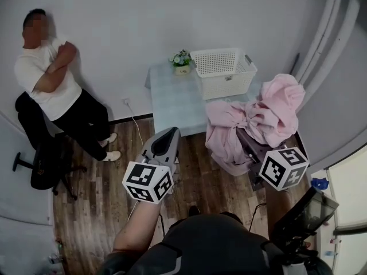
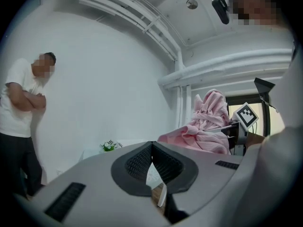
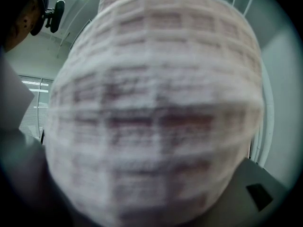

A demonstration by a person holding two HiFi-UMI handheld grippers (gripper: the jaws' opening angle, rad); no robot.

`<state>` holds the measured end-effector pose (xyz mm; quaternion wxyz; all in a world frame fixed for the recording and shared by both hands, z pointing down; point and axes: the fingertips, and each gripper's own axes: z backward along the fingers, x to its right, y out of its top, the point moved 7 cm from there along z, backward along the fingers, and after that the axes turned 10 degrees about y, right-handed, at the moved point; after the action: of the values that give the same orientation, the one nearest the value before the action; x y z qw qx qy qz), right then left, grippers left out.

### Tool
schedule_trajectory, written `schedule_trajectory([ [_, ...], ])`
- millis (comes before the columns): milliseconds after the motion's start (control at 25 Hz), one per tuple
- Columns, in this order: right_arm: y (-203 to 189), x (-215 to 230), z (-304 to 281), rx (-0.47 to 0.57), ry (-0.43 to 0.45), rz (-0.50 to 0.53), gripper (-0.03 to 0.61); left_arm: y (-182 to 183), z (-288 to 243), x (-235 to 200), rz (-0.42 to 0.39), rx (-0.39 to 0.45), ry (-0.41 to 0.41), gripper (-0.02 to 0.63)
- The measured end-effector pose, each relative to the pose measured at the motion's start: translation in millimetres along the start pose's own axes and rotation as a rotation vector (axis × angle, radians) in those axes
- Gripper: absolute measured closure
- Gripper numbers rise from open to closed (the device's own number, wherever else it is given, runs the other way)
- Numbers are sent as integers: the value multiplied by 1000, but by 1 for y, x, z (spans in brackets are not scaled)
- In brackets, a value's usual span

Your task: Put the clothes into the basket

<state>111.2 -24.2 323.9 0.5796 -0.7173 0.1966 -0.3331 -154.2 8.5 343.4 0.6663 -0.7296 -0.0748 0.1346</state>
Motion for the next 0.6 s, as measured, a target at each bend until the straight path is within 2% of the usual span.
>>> schedule_trajectory([
  [200,1,25,-63,-24,-3,-9,258,-9,-54,-46,32,-6,1,604],
  [360,21,12,-61,-30,-21,22,258,5,-52,-52,62,10,2,604],
  [480,29,28,-72,-27,-16,14,258,5,-69,-55,79,5,21,604],
  [600,38,52,-89,-6,-7,4,258,11,-95,-56,61,10,29,604],
])
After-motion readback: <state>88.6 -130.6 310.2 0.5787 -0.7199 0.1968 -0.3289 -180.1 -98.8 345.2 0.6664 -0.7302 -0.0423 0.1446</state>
